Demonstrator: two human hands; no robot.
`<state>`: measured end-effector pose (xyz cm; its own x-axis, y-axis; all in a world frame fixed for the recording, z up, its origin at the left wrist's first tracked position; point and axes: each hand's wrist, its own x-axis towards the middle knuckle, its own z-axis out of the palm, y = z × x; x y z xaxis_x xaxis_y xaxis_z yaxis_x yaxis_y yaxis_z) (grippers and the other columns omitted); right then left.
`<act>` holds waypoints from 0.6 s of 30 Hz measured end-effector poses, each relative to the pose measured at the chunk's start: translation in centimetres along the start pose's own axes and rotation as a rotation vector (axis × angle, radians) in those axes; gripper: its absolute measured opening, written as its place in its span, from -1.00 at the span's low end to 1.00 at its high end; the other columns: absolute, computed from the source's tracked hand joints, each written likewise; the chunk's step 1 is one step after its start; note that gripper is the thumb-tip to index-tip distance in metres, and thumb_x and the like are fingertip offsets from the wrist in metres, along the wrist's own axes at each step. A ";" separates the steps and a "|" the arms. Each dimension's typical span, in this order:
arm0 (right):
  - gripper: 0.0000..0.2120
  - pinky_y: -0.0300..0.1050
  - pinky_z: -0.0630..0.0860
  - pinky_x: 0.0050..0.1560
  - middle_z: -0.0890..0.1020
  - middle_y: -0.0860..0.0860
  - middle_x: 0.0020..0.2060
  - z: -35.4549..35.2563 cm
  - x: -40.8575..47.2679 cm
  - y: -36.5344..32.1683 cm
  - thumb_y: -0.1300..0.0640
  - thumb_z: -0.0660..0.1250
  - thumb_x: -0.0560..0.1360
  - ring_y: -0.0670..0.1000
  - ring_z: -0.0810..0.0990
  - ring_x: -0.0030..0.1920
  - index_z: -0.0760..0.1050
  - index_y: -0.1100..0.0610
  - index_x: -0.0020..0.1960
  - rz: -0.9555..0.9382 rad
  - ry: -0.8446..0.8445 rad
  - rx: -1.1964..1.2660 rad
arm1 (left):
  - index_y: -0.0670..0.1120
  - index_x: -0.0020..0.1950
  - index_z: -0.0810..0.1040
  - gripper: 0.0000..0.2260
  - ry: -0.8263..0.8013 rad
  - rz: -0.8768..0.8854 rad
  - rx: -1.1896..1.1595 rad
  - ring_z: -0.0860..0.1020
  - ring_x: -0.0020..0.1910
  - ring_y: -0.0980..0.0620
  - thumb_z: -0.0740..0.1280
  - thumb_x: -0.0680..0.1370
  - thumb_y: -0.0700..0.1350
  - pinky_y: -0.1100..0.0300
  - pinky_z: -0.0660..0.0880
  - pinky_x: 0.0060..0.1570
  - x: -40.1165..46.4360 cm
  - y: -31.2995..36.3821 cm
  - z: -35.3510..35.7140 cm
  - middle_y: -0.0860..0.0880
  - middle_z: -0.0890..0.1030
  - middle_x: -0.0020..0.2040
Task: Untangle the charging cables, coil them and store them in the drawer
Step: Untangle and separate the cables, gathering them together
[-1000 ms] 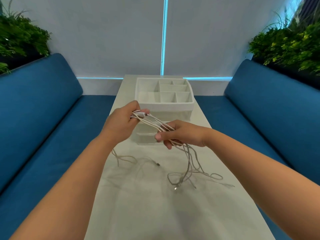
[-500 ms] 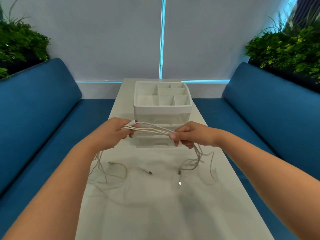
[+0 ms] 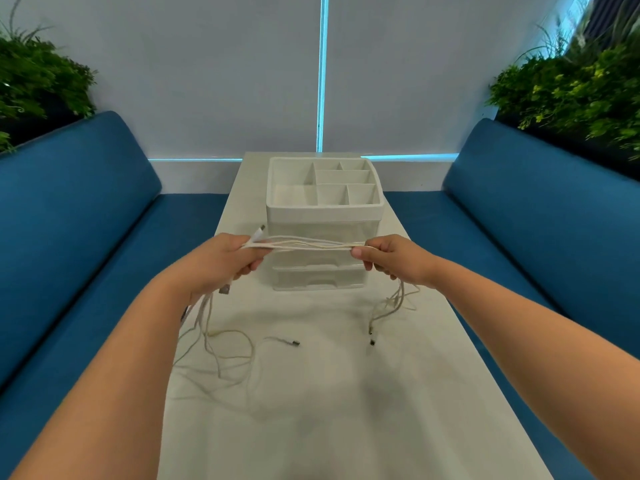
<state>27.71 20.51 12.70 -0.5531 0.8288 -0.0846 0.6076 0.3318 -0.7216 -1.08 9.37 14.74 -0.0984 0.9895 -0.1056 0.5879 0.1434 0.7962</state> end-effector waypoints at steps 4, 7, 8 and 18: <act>-0.56 -0.14 0.43 -0.14 0.49 0.01 -0.40 -0.7 -0.5 0.4 -0.18 0.26 0.54 -0.05 0.42 -0.37 0.55 0.22 -0.12 -0.025 -0.081 0.050 | -0.18 -0.03 0.62 -0.55 0.216 0.011 -0.085 0.36 -0.26 -0.01 0.25 0.58 0.21 0.09 0.33 -0.18 1.1 -1.4 -1.1 -0.03 0.48 -0.28; -0.65 -0.09 0.46 0.00 0.57 0.00 -0.32 -0.7 -0.4 0.5 -0.08 0.26 0.59 -0.05 0.50 -0.26 0.56 0.22 0.01 -0.020 -0.172 -0.031 | -0.14 -0.01 0.63 -0.53 0.297 -0.004 -0.129 0.41 -0.20 -0.06 0.25 0.55 0.27 0.04 0.38 -0.12 1.8 -2.0 -1.3 -0.10 0.54 -0.21; -0.67 -0.08 0.46 0.00 0.59 -0.02 -0.30 -0.6 -0.4 0.5 -0.05 0.25 0.60 -0.05 0.51 -0.24 0.55 0.23 0.04 -0.021 -0.185 -0.064 | -0.14 -0.01 0.63 -0.53 0.325 -0.012 -0.131 0.42 -0.20 -0.07 0.25 0.55 0.27 0.02 0.39 -0.12 1.9 -2.1 -1.4 -0.13 0.55 -0.20; -0.62 -0.30 0.51 -0.28 0.60 0.05 -0.37 -0.7 -0.6 0.5 -0.05 0.32 0.56 -0.07 0.56 -0.39 0.58 0.31 -0.06 0.009 -0.101 0.043 | -0.16 -0.19 0.53 -0.53 0.514 -0.007 -0.053 0.43 -0.21 -0.07 0.19 0.62 0.22 0.08 0.30 -0.27 2.0 -1.6 -1.9 -0.13 0.52 -0.22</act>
<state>28.80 20.50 12.88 -0.6039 0.7812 -0.1582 0.5887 0.3034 -0.7493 -3.75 11.07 14.43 -0.4921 0.8508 0.1845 0.5457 0.1364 0.8268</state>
